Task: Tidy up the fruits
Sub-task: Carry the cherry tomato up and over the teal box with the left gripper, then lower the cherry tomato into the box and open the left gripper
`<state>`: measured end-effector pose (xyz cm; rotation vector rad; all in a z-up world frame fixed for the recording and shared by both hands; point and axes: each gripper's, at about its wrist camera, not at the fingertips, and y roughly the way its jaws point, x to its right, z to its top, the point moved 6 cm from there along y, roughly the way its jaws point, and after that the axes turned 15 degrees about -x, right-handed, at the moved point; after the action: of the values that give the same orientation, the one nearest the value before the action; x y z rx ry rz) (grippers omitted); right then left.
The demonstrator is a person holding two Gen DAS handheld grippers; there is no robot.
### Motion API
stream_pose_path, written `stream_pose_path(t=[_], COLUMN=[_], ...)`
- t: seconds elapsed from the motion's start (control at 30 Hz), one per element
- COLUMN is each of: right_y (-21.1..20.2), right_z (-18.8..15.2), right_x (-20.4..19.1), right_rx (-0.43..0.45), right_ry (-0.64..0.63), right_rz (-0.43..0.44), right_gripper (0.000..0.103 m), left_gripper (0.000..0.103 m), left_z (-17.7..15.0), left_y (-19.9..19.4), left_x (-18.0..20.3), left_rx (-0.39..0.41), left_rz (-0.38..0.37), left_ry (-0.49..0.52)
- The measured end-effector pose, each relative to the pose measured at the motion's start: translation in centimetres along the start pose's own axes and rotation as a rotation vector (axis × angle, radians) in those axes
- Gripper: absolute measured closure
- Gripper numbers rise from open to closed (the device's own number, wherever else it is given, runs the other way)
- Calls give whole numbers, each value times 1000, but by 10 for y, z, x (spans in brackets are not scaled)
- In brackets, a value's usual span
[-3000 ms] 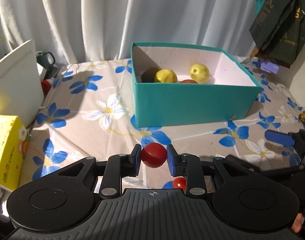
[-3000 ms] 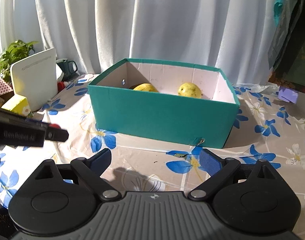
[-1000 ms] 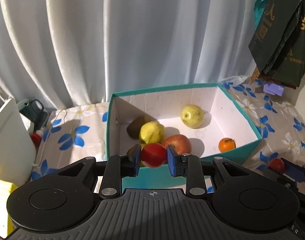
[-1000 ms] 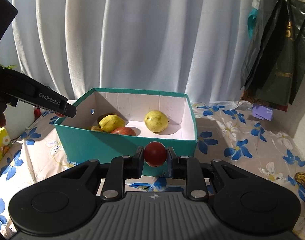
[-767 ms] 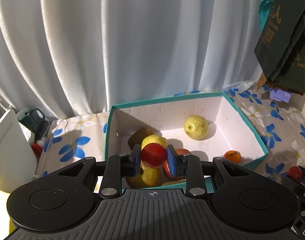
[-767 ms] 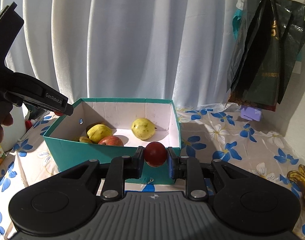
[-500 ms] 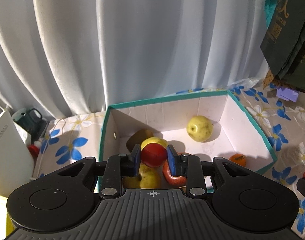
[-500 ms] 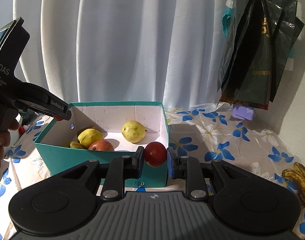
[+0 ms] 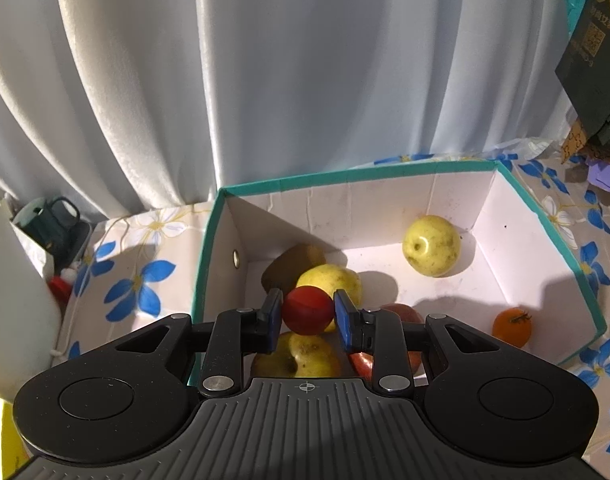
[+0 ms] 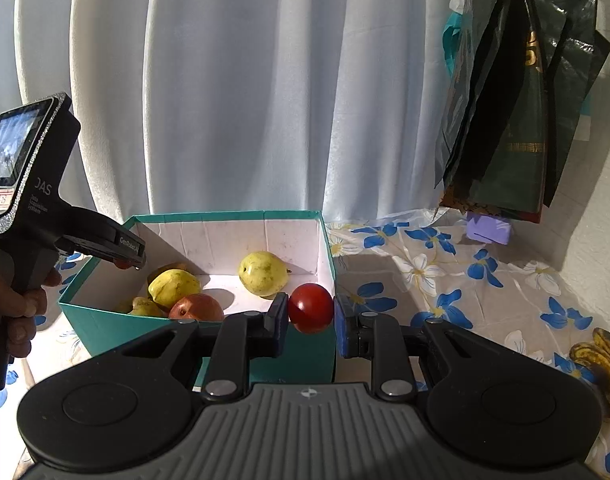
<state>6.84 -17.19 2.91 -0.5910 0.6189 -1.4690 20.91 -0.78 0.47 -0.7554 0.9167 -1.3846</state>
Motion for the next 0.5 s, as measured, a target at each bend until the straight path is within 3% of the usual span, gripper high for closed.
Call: stream_pose_path(t=[0.5], right_y=[4], right_z=[3], right_x=[1], right_rx=[-6], right_ry=[19], right_rz=[-20], right_gripper=[80], left_gripper=[72], left_z=[2], left_y=[34], left_x=[-1], left_rx=[-52], left_rz=[-3], left_ry=[1])
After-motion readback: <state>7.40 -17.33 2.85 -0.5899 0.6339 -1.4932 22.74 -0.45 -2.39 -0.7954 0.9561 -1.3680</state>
